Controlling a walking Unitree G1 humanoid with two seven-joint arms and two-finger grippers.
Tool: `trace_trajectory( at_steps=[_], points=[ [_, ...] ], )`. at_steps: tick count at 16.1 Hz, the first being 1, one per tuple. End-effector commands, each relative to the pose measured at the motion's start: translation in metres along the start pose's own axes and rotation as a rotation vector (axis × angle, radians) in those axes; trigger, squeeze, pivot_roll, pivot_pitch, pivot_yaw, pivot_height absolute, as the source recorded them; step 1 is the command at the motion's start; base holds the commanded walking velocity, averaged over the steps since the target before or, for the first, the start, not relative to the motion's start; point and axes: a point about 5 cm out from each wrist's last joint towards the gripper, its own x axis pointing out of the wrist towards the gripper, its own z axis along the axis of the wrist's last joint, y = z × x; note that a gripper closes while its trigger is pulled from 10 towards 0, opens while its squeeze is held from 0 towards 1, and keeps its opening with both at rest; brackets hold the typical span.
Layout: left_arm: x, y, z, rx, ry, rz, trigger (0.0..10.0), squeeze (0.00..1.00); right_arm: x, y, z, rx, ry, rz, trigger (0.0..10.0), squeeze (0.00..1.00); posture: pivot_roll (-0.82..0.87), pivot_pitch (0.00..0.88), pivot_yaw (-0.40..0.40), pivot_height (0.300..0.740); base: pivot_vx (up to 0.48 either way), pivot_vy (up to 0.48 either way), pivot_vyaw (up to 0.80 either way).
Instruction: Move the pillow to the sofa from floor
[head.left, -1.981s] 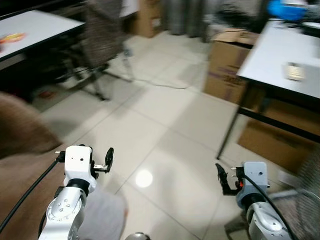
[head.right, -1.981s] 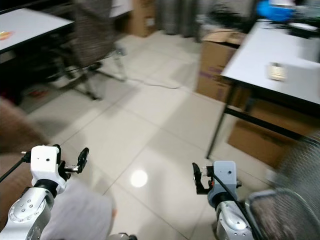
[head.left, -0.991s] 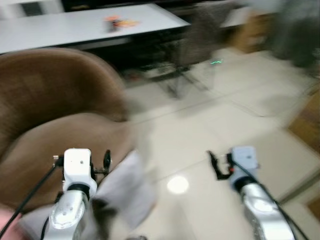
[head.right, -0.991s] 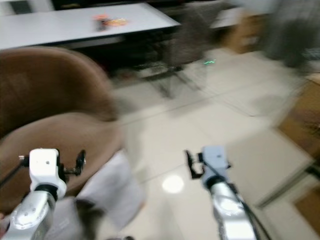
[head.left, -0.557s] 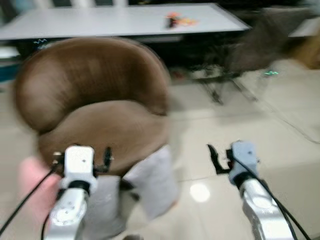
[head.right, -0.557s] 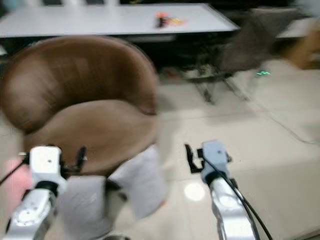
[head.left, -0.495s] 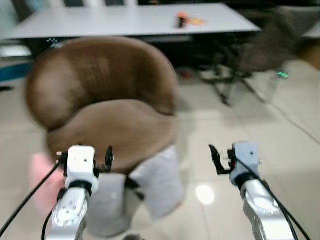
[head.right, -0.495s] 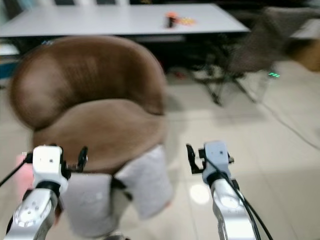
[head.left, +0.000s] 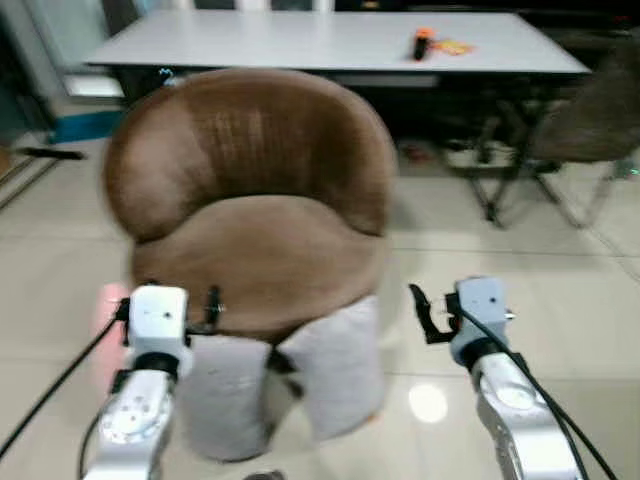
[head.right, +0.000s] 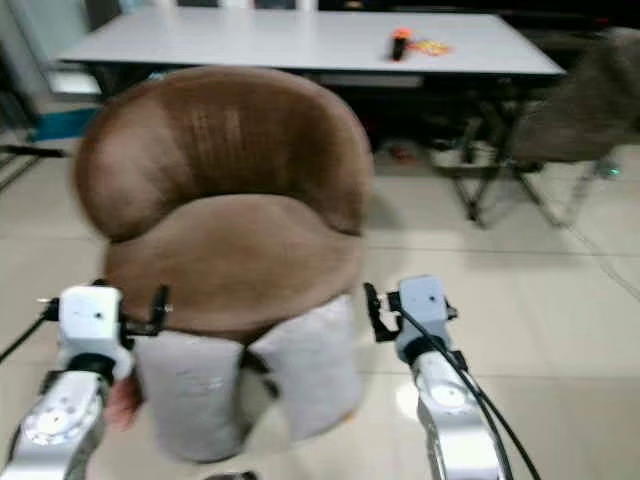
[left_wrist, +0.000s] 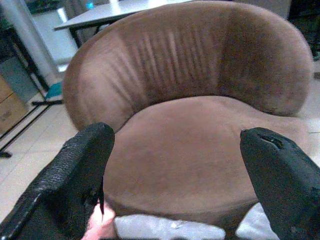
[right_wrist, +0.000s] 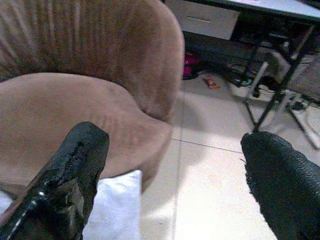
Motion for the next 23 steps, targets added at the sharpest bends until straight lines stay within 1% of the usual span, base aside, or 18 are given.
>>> trace_trajectory(
  at_steps=[1, 2, 3, 5, 7, 8, 10, 11, 12, 13, 14, 16, 19, 20, 22, 23],
  points=[
    [0.0003, -0.0047, 0.0007, -0.004, -0.006, -0.011, 10.0, 0.0, -0.0007, -0.0068, -0.0016, -0.003, 0.011, -0.031, 10.0, 1.0, -0.07, 0.022, -0.01, 0.74, 0.0, -0.439, 0.0],
    [0.0004, -0.0044, 0.0007, -0.004, -0.007, -0.008, 10.0, 0.0, 0.0003, -0.0075, -0.0015, 0.015, 0.011, -0.035, 10.0, 0.91, -0.07, 0.018, -0.012, 0.74, 0.0, -0.442, 0.0],
    [0.0003, -0.0044, 0.0006, -0.004, -0.008, -0.007, 10.0, 0.0, 0.0008, -0.0078, -0.001, 0.014, 0.008, -0.037, 10.0, 0.0, -0.07, 0.016, -0.014, 0.74, 0.0, -0.442, 0.0],
    [0.0003, -0.0046, 0.0006, -0.006, -0.011, -0.007, 10.0, 0.0, 0.0022, -0.0085, 0.0017, 0.036, -0.006, -0.037, 10.0, 0.0, -0.07, 0.011, -0.015, 0.74, 0.0, -0.444, 0.0],
    [0.0008, -0.0049, 0.0006, -0.007, -0.012, -0.006, 10.0, 0.0, 0.0027, -0.0078, 0.0034, -0.023, -0.015, -0.017, 10.0, 0.0, -0.07, 0.005, -0.02, 0.74, 0.0, -0.446, 0.0],
    [0.0009, -0.0051, 0.0003, -0.008, -0.012, -0.005, 10.0, 0.0, 0.0025, -0.0076, 0.0019, -0.041, 0.001, -0.012, 10.0, 0.0, -0.07, 0.001, -0.022, 0.74, 0.0, -0.446, 0.0],
    [0.001, -0.0053, 0.0007, -0.003, -0.023, 0.0, 10.0, 0.0, 0.0025, -0.0099, -0.0019, -0.014, 0.031, -0.02, 10.0, 0.0, -0.07, 0.0, -0.024, 0.74, 0.0, -0.431, 0.0],
    [0.0007, -0.0072, 0.0031, -0.031, -0.047, -0.011, 10.0, 0.0, 0.0026, -0.0127, -0.0024, -0.011, 0.033, -0.044, 10.0, 0.0, -0.07, 0.0, -0.025, 0.74, 0.0, 0.0, 0.0],
    [0.0006, -0.0085, 0.0058, -0.015, -0.071, -0.018, 10.0, 0.0, 0.0029, -0.013, -0.0027, -0.009, 0.035, -0.047, 10.0, 0.0, -0.07, 0.0, -0.024, 0.74, 0.0, 0.0, 0.0],
    [0.0005, -0.0092, 0.006, -0.027, -0.07, -0.02, 10.0, 0.0, 0.0031, -0.0125, -0.0034, -0.003, 0.043, -0.04, 10.0, 0.0, -0.07, 0.0, -0.024, 0.74, 0.0, 0.0, 0.0],
    [0.0013, -0.0093, 0.0058, -0.028, -0.067, -0.022, 10.0, 0.0, 0.0032, -0.0111, -0.0023, 0.001, 0.037, -0.026, 10.0, 0.0, -0.07, 0.0, -0.023, 0.74, 0.0, 0.0, 0.8],
    [0.0014, -0.0089, 0.0055, -0.023, -0.072, -0.031, 10.0, 0.0, 0.0027, -0.0129, -0.0023, -0.036, 0.039, -0.051, 10.0, 0.0, -0.07, 0.0, -0.023, 0.74, 0.0, 0.0, 0.8],
    [0.0007, -0.0084, 0.004, -0.031, -0.073, -0.042, 10.0, 0.0, 0.0034, -0.0114, 0.0002, 0.024, 0.023, -0.042, 10.0, 0.0, -0.07, 0.0, -0.018, 0.74, 0.29, 0.0, 0.0],
    [0.0005, -0.0088, 0.0036, -0.03, -0.072, -0.044, 10.0, 0.0, 0.0034, -0.0123, 0.0007, 0.021, 0.02, -0.056, 10.0, 0.0, -0.07, 0.0, -0.018, 0.74, 0.304, 0.0, 0.0],
    [-0.0002, -0.0096, 0.0024, -0.028, -0.07, -0.049, 10.0, 0.0, 0.003, -0.0128, 0.0035, -0.052, -0.012, -0.069, 10.0, 0.0, -0.07, 0.0, -0.019, 0.74, 0.311, 0.0, 0.0],
    [-0.0006, -0.0096, 0.0018, -0.026, -0.069, -0.05, 10.0, 0.0, 0.0026, -0.0126, 0.0042, -0.06, -0.02, -0.075, 10.0, 0.0, -0.07, 0.0, -0.019, 0.74, 0.315, 0.0, 0.0]
  ],
)
